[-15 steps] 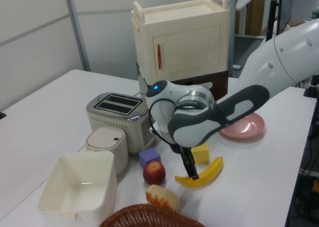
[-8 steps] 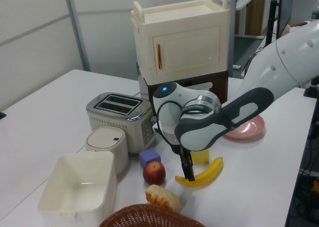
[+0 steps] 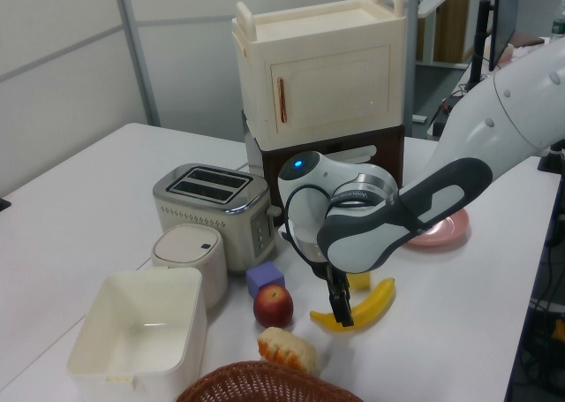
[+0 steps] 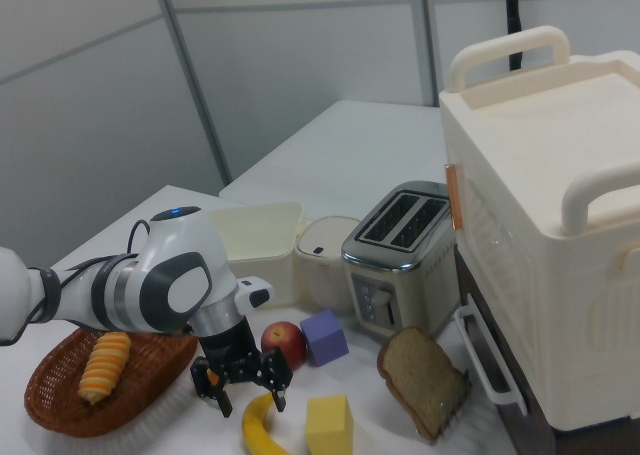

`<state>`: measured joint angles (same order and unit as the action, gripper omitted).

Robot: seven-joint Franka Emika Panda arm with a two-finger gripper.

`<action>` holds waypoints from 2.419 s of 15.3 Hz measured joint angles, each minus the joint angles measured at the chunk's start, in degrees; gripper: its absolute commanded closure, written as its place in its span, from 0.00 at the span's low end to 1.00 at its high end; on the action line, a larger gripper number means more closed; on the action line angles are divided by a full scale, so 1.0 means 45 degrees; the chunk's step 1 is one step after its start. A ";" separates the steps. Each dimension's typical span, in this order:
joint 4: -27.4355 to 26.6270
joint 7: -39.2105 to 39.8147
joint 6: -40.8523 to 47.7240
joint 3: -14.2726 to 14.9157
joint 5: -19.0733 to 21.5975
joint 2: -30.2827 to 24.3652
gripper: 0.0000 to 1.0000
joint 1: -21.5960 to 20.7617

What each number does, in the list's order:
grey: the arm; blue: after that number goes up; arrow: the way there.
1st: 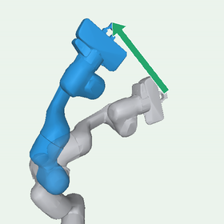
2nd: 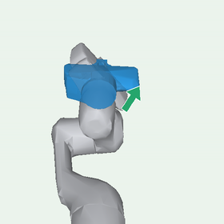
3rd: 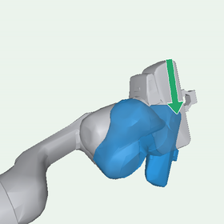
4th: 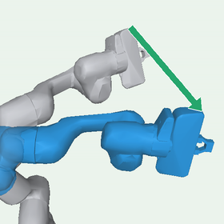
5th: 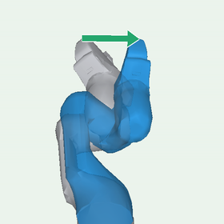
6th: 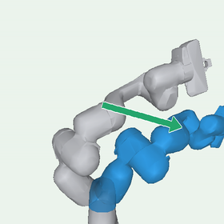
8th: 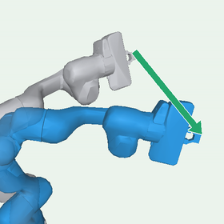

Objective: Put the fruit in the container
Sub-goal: 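Close the gripper on the yellow banana's stem end, then lift the banana and carry it over the cream container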

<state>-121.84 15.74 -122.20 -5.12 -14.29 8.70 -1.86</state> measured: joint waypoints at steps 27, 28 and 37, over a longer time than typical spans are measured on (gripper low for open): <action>0.1414 -0.2426 -0.0213 -0.0047 0.0356 -0.0523 0.99 -0.0005; 0.1661 -0.2635 -0.0214 -0.0073 0.0444 -0.0633 0.99 -0.0012; 0.5290 -0.5541 -0.0473 -0.1439 0.0547 -0.0270 0.98 -0.0161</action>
<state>-98.04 -9.19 -124.32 -11.59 -11.83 7.49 -2.58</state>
